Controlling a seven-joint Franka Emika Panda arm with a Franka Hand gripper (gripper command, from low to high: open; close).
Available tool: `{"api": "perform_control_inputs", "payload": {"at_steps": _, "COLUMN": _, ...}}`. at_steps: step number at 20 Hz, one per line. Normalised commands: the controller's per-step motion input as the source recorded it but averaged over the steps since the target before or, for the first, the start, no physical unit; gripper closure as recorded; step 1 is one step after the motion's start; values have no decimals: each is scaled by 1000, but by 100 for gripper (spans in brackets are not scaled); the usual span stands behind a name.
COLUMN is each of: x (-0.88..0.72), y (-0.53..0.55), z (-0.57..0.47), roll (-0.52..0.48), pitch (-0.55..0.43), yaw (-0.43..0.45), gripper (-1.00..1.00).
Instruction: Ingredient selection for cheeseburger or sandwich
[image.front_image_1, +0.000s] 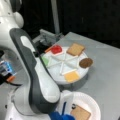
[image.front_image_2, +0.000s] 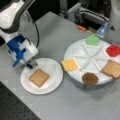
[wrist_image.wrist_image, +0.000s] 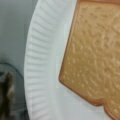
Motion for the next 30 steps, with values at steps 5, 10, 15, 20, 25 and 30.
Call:
{"api": "perform_control_inputs", "payload": {"at_steps": 5, "x": 41, "y": -87, "z": 150, "roll": 1, "pitch": 97, "yaw": 133, "gripper": -100}}
{"api": "perform_control_inputs", "payload": {"at_steps": 10, "x": -75, "y": -22, "z": 287, "roll": -133, "pitch": 164, "yaw": 62, "gripper": -100}}
{"api": "perform_control_inputs", "payload": {"at_steps": 15, "x": -399, "y": 196, "z": 532, "roll": -374, "pitch": 244, "yaw": -117, "gripper": -100}}
{"api": "perform_control_inputs", "payload": {"at_steps": 20, "x": -427, "y": 374, "z": 330, "roll": -445, "pitch": 172, "yaw": -163, "gripper": -100}}
{"api": "perform_control_inputs", "payload": {"at_steps": 25, "x": -451, "y": 372, "z": 98, "roll": -713, "pitch": 126, "yaw": -341, "gripper": -100}}
{"api": "perform_control_inputs", "payload": {"at_steps": 30, "x": -741, "y": 509, "z": 154, "roll": -717, "pitch": 50, "yaw": -125, "gripper": -100}}
